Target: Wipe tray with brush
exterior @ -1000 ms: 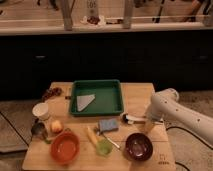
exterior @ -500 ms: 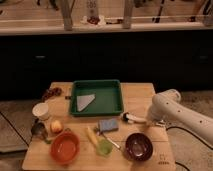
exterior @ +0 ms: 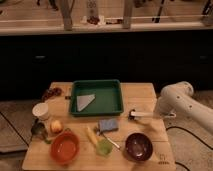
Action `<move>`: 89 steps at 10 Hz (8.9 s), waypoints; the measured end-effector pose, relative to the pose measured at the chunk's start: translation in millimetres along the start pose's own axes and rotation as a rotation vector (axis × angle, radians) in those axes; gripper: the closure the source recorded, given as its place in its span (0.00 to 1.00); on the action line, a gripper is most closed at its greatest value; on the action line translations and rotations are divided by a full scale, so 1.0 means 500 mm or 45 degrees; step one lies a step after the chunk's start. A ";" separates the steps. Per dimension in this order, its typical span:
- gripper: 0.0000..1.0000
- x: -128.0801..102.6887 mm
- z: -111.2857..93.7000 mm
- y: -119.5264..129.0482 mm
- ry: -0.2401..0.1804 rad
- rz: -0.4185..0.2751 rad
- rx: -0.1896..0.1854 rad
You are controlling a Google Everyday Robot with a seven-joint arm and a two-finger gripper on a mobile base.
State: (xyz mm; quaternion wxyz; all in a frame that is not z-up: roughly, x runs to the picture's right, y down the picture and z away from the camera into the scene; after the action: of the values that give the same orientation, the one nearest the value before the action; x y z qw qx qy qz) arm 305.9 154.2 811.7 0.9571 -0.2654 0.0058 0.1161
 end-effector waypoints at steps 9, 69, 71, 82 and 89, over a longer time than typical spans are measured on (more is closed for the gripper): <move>0.95 -0.129 -0.128 -0.093 0.035 -0.031 0.132; 0.95 -0.507 0.062 -0.325 0.188 -1.012 0.194; 0.95 -0.514 0.066 -0.325 0.186 -1.045 0.195; 0.95 -0.532 0.079 -0.328 0.170 -1.189 0.211; 0.95 -0.538 0.084 -0.333 0.159 -1.270 0.223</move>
State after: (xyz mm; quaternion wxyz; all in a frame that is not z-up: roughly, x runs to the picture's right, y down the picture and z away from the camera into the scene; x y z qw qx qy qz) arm 79.5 -21.9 951.9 0.9125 -0.1612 -0.0546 -0.3721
